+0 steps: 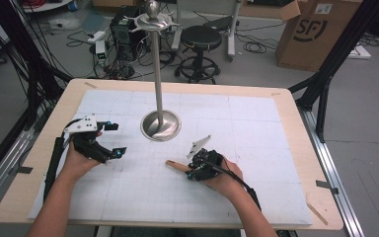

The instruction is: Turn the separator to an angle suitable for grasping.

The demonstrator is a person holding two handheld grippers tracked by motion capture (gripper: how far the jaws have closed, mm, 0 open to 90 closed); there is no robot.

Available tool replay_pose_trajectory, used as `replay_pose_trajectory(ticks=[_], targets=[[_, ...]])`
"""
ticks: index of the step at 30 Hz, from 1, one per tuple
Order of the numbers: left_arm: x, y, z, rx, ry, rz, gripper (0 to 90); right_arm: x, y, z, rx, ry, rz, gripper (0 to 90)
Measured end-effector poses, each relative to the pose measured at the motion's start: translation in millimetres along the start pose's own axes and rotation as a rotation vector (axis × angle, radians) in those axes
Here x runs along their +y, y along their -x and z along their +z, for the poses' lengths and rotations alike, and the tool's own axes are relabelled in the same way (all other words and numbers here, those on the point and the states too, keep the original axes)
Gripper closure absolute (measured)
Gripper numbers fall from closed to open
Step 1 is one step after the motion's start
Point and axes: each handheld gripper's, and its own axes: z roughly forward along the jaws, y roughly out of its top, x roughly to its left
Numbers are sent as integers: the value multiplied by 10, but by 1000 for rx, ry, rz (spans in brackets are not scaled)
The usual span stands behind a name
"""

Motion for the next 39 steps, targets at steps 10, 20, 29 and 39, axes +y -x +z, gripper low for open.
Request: replay_pose_trajectory(ticks=[10,20,29,39], targets=[[-9,0,14,-8,-10,0,17,-15,-34,-71,25,1,0,640],[-3,12,7,-9,-9,3,17,-118,-48,-197,0,10,19,556],[-5,1,-4,-5,-12,4,17,-173,-46,-202,4,-23,28,541],[-4,-3,-8,-6,-4,1,17,-89,-58,-178,4,-65,11,536]])
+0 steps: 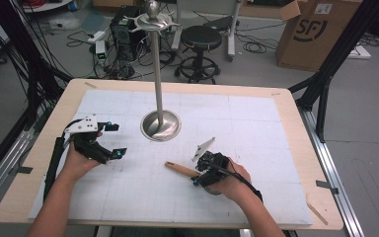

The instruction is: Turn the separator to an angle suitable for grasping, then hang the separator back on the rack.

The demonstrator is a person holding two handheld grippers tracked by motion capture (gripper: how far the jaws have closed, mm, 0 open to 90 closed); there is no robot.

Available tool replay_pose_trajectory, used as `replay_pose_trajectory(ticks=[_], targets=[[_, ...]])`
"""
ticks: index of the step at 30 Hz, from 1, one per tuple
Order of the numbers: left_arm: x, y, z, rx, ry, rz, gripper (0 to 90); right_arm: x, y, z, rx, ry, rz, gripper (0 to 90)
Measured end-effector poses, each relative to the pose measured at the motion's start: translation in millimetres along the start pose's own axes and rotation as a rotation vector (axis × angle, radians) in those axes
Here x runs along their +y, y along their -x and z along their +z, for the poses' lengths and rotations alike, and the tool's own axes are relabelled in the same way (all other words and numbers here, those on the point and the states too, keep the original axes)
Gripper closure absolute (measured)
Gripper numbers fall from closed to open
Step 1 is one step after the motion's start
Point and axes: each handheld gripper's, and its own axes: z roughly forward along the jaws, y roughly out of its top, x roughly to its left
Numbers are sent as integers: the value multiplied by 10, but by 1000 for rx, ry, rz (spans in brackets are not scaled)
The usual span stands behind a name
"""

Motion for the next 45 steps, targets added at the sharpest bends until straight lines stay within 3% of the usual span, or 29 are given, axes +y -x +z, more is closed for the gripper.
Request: replay_pose_trajectory(ticks=[24,34,45], targets=[[10,23,-4,-2,-5,12,17,43,14,-2,4,-52,11,511],[3,33,-11,-5,-13,5,17,44,23,-16,5,-50,12,510],[2,29,-22,-3,-9,5,17,94,29,21,11,-103,26,514]])
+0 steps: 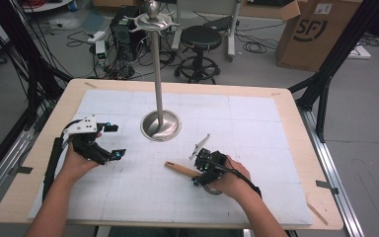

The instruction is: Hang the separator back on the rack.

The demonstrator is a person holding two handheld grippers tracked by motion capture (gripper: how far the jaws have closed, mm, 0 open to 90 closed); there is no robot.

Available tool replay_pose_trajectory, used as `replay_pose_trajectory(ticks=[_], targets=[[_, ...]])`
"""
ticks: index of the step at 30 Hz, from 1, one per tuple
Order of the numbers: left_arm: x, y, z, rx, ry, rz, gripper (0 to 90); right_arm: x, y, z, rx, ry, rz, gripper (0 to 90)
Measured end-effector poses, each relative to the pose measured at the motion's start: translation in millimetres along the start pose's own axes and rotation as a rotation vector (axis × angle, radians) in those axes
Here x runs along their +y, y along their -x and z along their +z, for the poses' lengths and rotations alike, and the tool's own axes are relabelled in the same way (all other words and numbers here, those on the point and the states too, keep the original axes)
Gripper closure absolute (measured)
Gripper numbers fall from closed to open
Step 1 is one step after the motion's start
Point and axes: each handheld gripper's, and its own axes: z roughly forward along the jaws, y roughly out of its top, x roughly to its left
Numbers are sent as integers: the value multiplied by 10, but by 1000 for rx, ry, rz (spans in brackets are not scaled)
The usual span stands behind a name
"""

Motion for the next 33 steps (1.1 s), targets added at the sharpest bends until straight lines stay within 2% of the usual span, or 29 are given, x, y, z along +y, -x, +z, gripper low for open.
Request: replay_pose_trajectory(ticks=[5,8,12,14,21,24,28,33], targets=[[6,6,-11,0,3,3,17,12,3,60,-6,-37,-5,528],[1,-3,-7,-1,3,2,17,25,14,60,2,-48,8,539],[-9,-4,11,-1,-7,-1,17,68,4,67,-18,-81,-3,592],[-2,3,5,-4,-9,6,17,86,-15,62,-21,-96,-13,658],[2,2,-11,-2,4,1,17,88,-64,56,-39,-97,-48,688],[0,2,-9,-2,2,0,17,77,-70,29,-42,-69,-63,689],[-5,-3,-11,-1,-4,0,17,62,-20,-99,-12,26,-52,688],[-3,-9,-19,-1,0,2,17,58,51,-283,-14,148,-33,688]])
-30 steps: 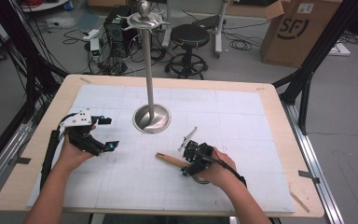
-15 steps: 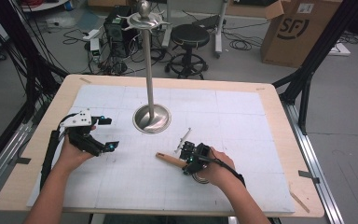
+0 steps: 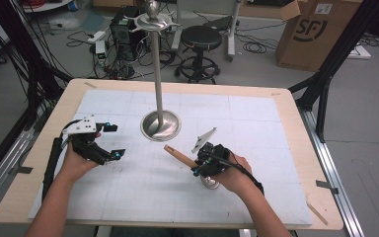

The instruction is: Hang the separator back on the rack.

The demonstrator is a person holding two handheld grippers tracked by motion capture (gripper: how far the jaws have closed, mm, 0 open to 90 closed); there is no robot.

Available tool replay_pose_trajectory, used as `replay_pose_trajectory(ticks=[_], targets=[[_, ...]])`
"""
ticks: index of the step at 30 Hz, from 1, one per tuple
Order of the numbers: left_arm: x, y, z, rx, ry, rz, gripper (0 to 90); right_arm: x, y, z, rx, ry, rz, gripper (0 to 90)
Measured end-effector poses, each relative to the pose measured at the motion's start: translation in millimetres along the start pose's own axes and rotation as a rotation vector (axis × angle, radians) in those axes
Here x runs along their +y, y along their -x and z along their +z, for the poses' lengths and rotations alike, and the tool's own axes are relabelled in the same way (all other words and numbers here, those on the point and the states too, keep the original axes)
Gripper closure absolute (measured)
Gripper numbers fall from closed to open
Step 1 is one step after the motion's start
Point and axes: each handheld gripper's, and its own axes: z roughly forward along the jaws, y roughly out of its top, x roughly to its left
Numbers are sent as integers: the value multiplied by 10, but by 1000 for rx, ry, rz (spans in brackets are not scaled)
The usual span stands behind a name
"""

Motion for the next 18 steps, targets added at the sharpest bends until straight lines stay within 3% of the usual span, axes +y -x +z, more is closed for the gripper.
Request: replay_pose_trajectory(ticks=[9,18], targets=[[0,8,-1,0,1,-2,17,32,97,-277,7,157,28,688],[4,4,-18,4,11,-4,17,120,193,-452,20,250,25,687]])
